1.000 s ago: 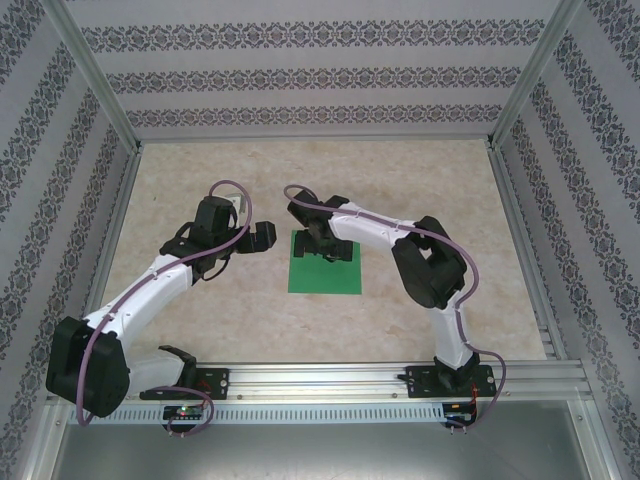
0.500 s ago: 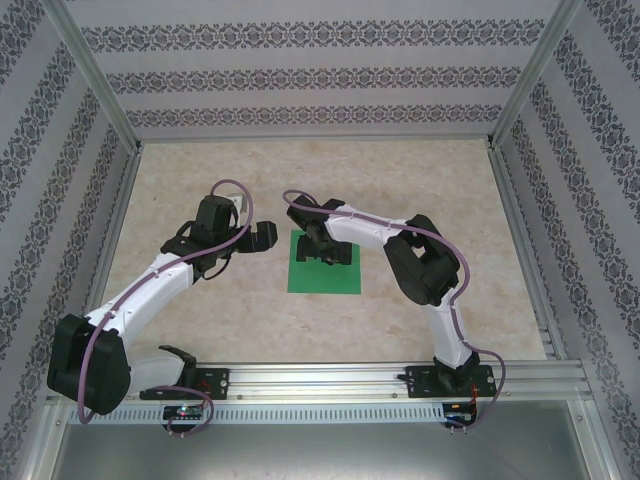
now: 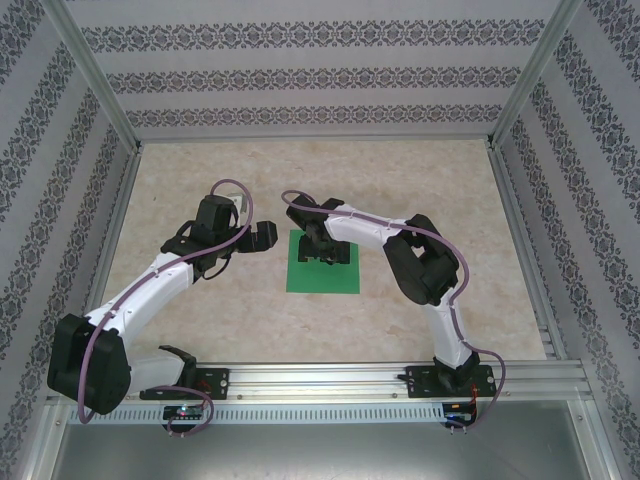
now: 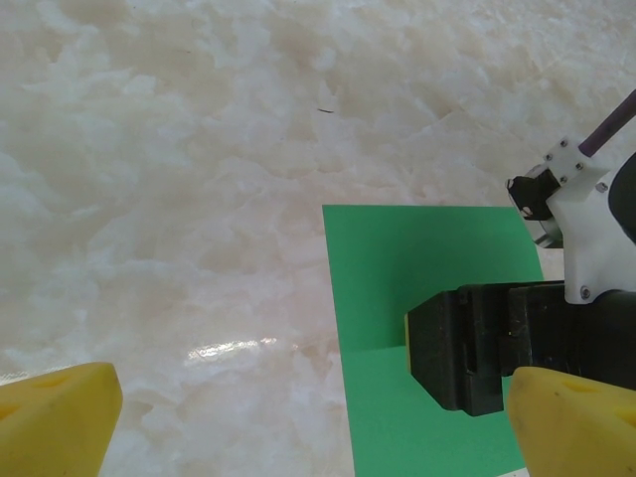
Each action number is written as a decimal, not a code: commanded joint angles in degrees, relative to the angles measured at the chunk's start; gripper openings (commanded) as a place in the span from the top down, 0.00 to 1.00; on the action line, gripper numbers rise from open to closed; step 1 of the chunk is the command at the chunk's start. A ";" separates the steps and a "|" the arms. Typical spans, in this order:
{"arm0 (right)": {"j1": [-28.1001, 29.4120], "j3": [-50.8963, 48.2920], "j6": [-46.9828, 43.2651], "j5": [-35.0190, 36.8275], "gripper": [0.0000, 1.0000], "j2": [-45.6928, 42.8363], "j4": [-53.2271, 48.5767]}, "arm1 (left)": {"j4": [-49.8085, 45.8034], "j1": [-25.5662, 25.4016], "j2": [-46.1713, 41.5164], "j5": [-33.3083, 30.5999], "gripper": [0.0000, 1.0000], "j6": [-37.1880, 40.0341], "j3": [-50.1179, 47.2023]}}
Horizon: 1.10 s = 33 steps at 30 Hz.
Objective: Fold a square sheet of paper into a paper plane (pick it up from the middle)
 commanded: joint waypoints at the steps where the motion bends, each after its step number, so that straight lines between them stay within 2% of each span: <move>1: 0.25 2.37 -2.37 0.33 0.14 1.87 -2.27 | -0.93 -0.65 0.01 0.87 0.00 1.02 1.94; 4: 0.53 4.79 -2.93 2.23 0.05 0.35 -4.51 | -1.18 -0.65 -0.20 0.78 0.00 1.06 1.91; 9: 0.51 5.41 -2.98 3.00 0.02 -1.34 -3.88 | -1.10 -0.70 -0.36 0.60 0.00 0.97 1.56; 18: 1.36 3.50 -1.90 -1.38 0.02 3.56 -0.80 | -1.13 -0.67 -0.41 0.24 0.00 0.97 1.41; 22: 1.44 1.15 -1.44 -1.07 0.03 5.01 -0.57 | -1.63 -0.66 -0.73 0.18 0.00 1.29 1.50; 33: 0.80 -1.18 -1.39 -3.60 0.10 4.70 2.56 | -1.37 -0.68 -1.00 0.09 0.00 1.04 1.14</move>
